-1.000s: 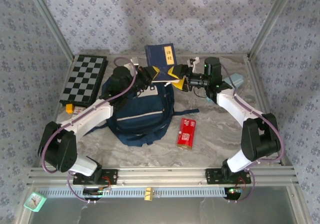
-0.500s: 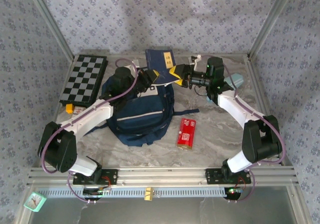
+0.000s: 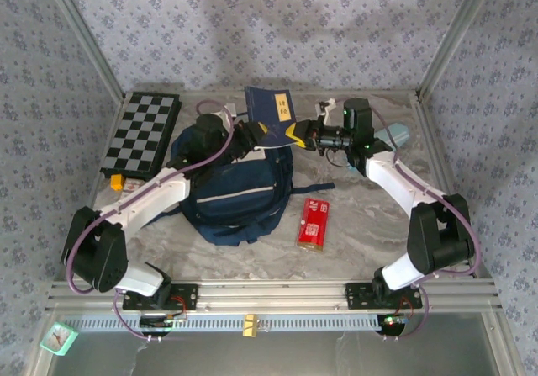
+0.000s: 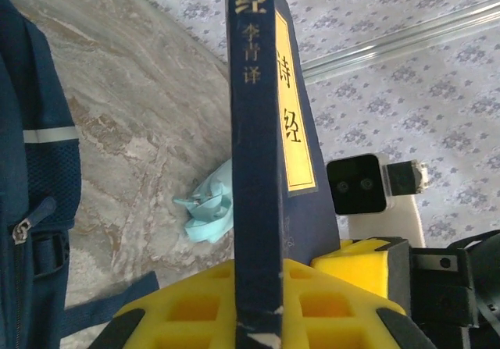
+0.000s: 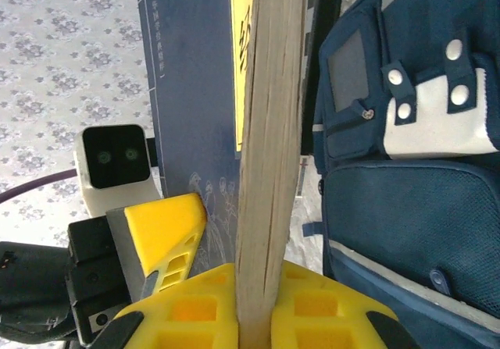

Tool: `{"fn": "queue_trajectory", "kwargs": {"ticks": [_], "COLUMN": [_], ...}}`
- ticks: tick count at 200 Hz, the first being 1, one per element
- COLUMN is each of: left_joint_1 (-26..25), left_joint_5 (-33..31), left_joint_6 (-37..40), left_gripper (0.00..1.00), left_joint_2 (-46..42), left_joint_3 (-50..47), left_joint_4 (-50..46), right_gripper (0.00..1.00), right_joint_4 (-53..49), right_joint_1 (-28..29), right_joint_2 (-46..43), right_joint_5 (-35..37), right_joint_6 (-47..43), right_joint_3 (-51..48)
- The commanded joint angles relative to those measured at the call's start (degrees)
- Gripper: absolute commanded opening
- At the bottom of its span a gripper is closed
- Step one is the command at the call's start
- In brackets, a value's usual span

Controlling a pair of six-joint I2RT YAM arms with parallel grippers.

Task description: Pack the student bag

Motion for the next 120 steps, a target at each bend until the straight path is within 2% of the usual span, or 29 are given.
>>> {"fn": "queue_trajectory", "kwargs": {"ticks": [1,23,32,48,87,106,120], "left_joint_1": [-0.72,-0.69,-0.67,-1.09,-2.33,-3.56,-4.35], "left_joint_5": [1.24,-0.27,-0.54,-1.48,-8.85,-15.60,-18.33], "left_joint_6": [5.92,9.79,11.01,15.40,30.81,36.26,39.24], "left_gripper": [0.20,0.39,0.45,0.50,0.59,0.67,0.71], "left_joint_2": [-2.75,-5.16,-6.00,-7.40,-9.89,-10.39,-10.84], "left_joint_3": [3.24,2.59,2.35,2.22,0.91,0.20,-0.84], "left_joint_4": [-4.25,-10.61,-13.42,-19.45,-37.46,-45.06,-47.60], "right_gripper": [0.00,0.00,0.00,0.00,0.00,0.00,0.00], "right_joint_4": [-6.29,-11.68,-13.63,-16.95,-24.12,-26.09,-26.18], "right_joint_1": [-0.31,-1.23,-1.71,-2.53,-3.28,-3.11,-3.20], "right_joint_2": [-2.85,-4.43,-5.11,-6.16,-10.18,-12.37,-13.96], "right_joint_5": [2.61,4.45,5.04,5.97,9.37,10.64,11.13], "right_joint_6": [-6.66,-10.37,-11.71,-13.83,-18.83,-19.63,-19.30], "right_joint_3": [2.96,3.40,3.36,2.99,0.24,-2.35,-4.63]}}
